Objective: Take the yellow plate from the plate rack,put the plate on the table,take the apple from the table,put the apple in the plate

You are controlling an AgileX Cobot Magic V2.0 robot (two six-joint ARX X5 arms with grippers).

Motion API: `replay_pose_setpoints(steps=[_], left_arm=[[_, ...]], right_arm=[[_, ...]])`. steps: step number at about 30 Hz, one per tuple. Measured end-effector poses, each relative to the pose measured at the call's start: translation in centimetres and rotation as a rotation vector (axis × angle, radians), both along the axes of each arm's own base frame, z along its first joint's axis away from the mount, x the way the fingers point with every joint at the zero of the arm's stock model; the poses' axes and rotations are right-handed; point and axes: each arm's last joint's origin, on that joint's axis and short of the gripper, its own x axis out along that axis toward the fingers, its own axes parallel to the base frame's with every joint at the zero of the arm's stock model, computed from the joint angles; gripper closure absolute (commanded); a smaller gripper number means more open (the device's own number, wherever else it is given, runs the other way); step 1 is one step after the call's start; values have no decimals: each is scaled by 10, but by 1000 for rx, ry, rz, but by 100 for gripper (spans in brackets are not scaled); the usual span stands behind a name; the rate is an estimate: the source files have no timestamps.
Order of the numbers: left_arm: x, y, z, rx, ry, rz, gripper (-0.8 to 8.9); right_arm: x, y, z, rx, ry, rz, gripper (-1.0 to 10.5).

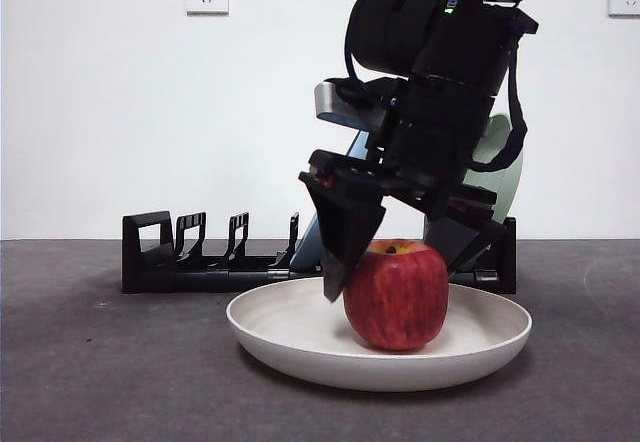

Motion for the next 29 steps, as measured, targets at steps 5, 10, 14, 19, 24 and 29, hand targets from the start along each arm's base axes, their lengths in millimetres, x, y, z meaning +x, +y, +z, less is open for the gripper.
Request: replay_pose_setpoints(steps=[5,10,14,19,24,29], left_arm=[[0,0,0,2,-1,-1,531],[4,-2,-2,20,2,-7,533],[15,-7,-8,43,32,-11,657],[29,-13,-19,74,96,-13,801],[44,-20,-33,131,158,-31,823],[46,-21,-29,127,109,-38,823]], right_arm=[[-5,-5,23,45,-56,-1,474],[-15,-15,59,118,-150,-10,479],[-23,-29,87,174,-230,-29,638],[-34,-51,119,219,-347,-84,954],[-48,-87,155,274,-487,-163,959],[-56,-123,175,291,-584,-278,959]])
